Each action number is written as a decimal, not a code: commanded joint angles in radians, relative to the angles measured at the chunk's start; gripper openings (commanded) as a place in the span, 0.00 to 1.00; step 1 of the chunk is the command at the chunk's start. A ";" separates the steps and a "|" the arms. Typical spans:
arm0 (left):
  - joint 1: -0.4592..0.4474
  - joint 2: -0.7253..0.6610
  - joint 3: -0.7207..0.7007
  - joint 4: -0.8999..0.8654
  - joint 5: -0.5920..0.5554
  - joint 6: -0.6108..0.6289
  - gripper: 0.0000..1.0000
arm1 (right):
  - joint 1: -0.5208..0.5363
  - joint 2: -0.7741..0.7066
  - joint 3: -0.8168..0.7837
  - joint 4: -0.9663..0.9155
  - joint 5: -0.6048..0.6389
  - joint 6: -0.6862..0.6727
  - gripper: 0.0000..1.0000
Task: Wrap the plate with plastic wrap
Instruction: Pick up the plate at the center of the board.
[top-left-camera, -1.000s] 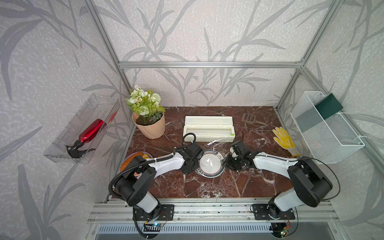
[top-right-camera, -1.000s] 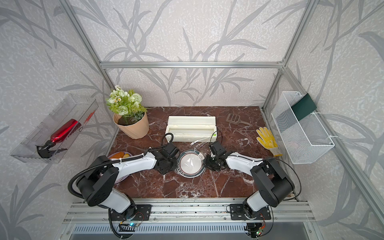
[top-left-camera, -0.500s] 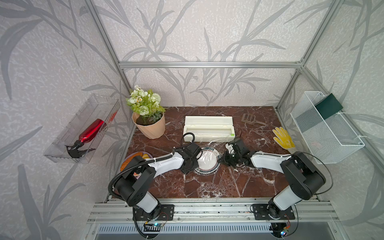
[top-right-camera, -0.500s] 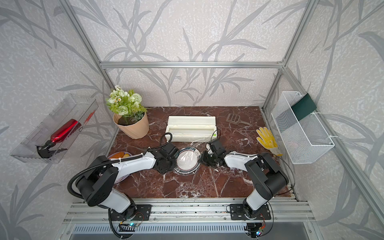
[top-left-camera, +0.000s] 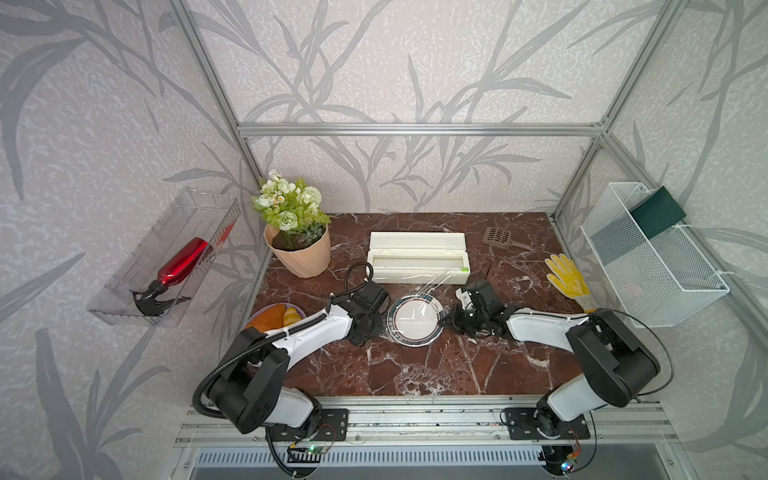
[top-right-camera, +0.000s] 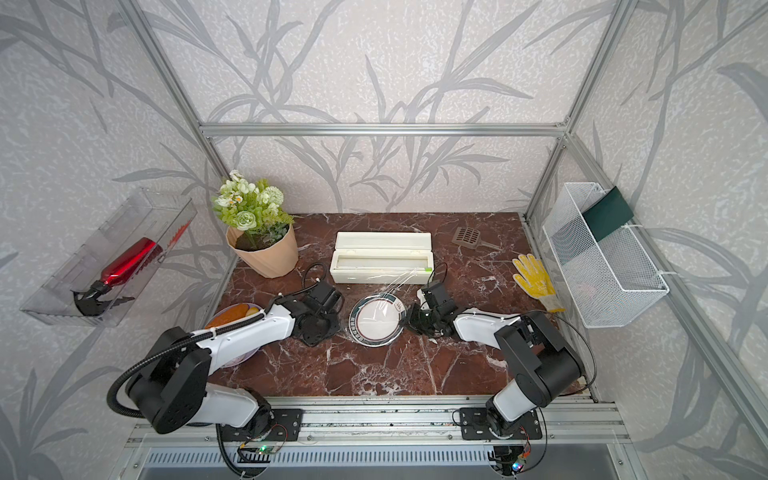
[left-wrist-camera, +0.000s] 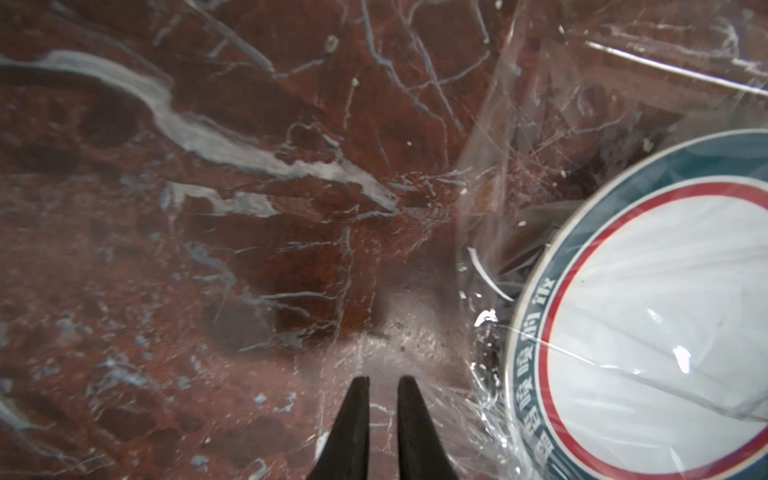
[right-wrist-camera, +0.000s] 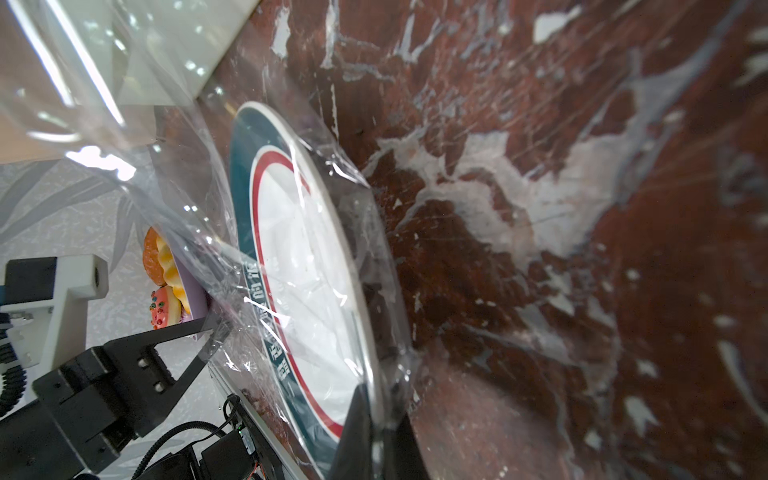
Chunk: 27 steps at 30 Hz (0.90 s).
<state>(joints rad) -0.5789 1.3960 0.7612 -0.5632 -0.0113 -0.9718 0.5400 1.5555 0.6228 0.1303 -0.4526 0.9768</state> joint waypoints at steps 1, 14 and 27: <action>0.010 -0.085 -0.022 -0.067 0.001 -0.013 0.21 | -0.011 -0.028 -0.021 -0.065 0.046 -0.004 0.00; 0.001 -0.251 -0.213 0.301 0.391 -0.146 0.28 | -0.011 -0.056 -0.035 -0.048 0.034 0.010 0.00; -0.002 -0.060 -0.272 0.652 0.479 -0.236 0.21 | -0.011 -0.096 -0.049 -0.061 0.025 0.014 0.00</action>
<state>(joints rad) -0.5789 1.3422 0.4747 0.0086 0.4488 -1.1831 0.5346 1.4883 0.5869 0.1001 -0.4442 0.9951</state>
